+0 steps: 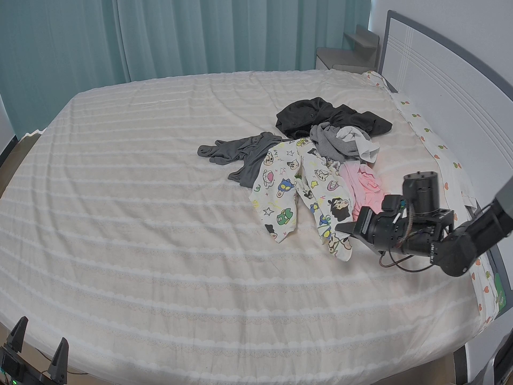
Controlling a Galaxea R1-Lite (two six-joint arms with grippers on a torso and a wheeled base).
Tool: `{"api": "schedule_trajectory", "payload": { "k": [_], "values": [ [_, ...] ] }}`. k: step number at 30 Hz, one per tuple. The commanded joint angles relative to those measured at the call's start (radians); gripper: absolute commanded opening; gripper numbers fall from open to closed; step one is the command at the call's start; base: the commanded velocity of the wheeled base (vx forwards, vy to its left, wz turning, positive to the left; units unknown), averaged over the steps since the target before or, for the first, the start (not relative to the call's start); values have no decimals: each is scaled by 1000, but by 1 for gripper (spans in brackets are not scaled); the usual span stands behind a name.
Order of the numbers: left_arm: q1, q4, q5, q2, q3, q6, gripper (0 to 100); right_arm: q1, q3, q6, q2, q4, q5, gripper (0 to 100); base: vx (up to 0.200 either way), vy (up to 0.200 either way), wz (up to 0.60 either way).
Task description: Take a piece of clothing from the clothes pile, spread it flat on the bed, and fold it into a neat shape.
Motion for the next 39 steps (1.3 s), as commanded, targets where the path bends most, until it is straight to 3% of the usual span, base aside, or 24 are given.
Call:
{"api": "schedule_trajectory", "payload": {
  "k": [1, 3, 6, 7, 8, 10, 12, 13, 15, 18, 21, 23, 26, 31, 32, 33, 39],
  "values": [
    [2, -1, -19, -16, 12, 13, 100, 50, 149, -5, -330, -62, 80, 0, 0, 0, 0],
    [0, -24, -33, -10, -38, 20, 100, 101, 143, -7, -437, -39, 94, 0, 0, 0, 0],
    [-17, -33, -45, 143, -324, -162, 100, 153, 91, -10, -523, 30, 96, 0, 0, 0, 0],
    [-17, -33, -45, 143, -324, -162, 100, 153, 91, -10, -523, 30, 96, 0, 0, 0, 0],
    [-29, -4, -73, 275, -436, -219, 100, 186, 29, -12, -563, 84, 97, 0, 0, 0, 0],
    [-64, -1, -138, 364, -478, -211, 100, 217, -37, -12, -595, 128, 108, 0, 0, 0, 0],
    [-92, -3, -185, 400, -484, -200, 100, 231, -72, -12, -605, 151, 116, 0, 0, 0, 0],
    [-140, 0, -286, 469, -478, -128, 100, 254, -144, -12, -609, 199, 126, 0, 0, 0, 0],
    [-163, 3, -359, 561, -467, -47, 100, 269, -216, -10, -603, 245, 128, 0, 0, 0, 0],
    [-183, -3, -416, 717, -461, 39, 100, 308, -307, -13, -586, 294, 128, 0, 0, 0, 0],
    [-242, -17, -421, 837, -466, 88, 100, 340, -356, -21, -574, 308, 128, 0, 0, 0, 0],
    [-334, -89, -421, 978, -458, 102, 100, 369, -406, -27, -551, 319, 126, 0, 0, 0, 0],
    [-399, -190, -421, 1122, -423, 106, 100, 387, -445, -31, -533, 322, 122, 0, 0, 0, 0],
    [-449, -478, -419, 1375, -337, 103, 100, 421, -460, -35, -539, 322, 103, 0, 0, 0, 0],
    [-449, -478, -419, 1375, -337, 103, 100, 421, -460, -35, -539, 322, 103, 0, 0, 0, 0],
    [-483, -580, -419, 1455, -311, 91, 100, 435, -461, -39, -539, 322, 85, 0, 0, 0, 0],
    [-598, -782, -412, 1656, -277, 43, 100, 486, -489, -53, -537, 320, 44, 0, 0, 0, 0]
  ]
}}
